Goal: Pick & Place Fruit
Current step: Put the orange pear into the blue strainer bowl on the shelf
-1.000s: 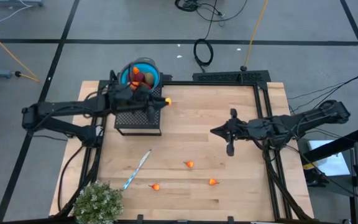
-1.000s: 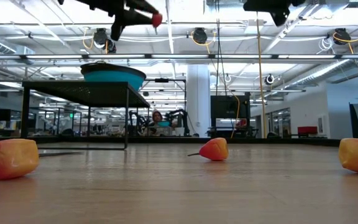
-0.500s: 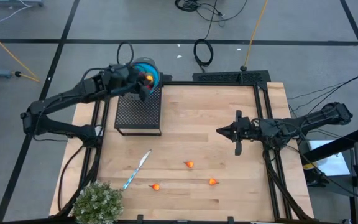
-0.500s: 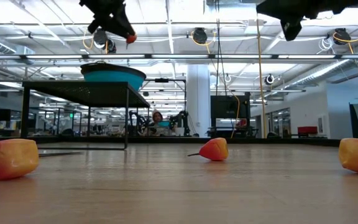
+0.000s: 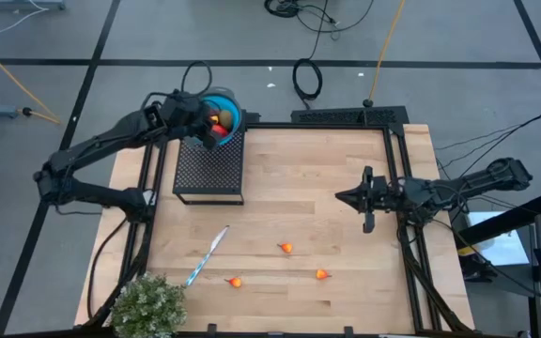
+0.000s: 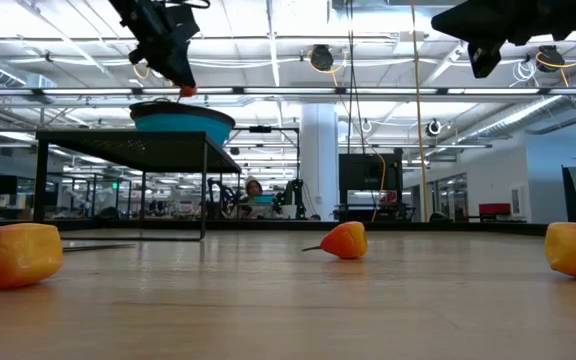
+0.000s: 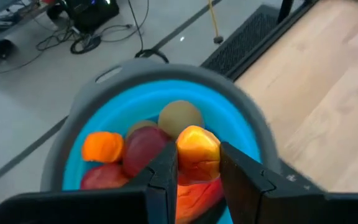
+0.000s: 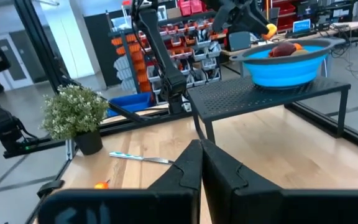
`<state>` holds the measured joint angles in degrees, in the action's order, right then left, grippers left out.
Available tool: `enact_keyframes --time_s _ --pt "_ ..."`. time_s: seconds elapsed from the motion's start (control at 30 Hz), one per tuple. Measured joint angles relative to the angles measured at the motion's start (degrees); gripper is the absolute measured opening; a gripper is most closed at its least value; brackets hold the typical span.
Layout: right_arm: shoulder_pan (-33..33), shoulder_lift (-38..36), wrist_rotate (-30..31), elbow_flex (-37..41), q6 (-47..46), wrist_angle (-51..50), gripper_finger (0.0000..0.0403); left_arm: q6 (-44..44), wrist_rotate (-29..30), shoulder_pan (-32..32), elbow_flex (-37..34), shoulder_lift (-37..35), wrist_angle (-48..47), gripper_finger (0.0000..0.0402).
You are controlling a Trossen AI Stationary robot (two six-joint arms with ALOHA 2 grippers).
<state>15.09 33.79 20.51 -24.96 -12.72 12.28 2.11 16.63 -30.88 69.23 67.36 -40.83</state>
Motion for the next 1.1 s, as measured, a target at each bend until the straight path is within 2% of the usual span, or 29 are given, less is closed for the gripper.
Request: enact_keyframes --time_s 0.27,0.4,0.77,1.1 --pt "0.0 -2.31 0.06 2.13 -2.36 0.4 0.0 -2.18 1.82 -2.46 -0.02 1.06 -2.5 0.0093" --pt "0.0 -2.31 0.07 2.17 -2.66 0.37 0.0 2.34 4.04 -4.4 0.0 0.94 -3.83 0.0093" --pt "0.0 -2.29 0.11 2.17 -2.68 0.37 0.0 11.98 2.53 -9.56 -0.01 1.62 -9.72 0.0093" --pt "0.0 -2.29 0.15 2.17 -3.12 0.35 0.0 6.64 0.91 -10.2 -0.02 1.67 -8.98 0.0093"
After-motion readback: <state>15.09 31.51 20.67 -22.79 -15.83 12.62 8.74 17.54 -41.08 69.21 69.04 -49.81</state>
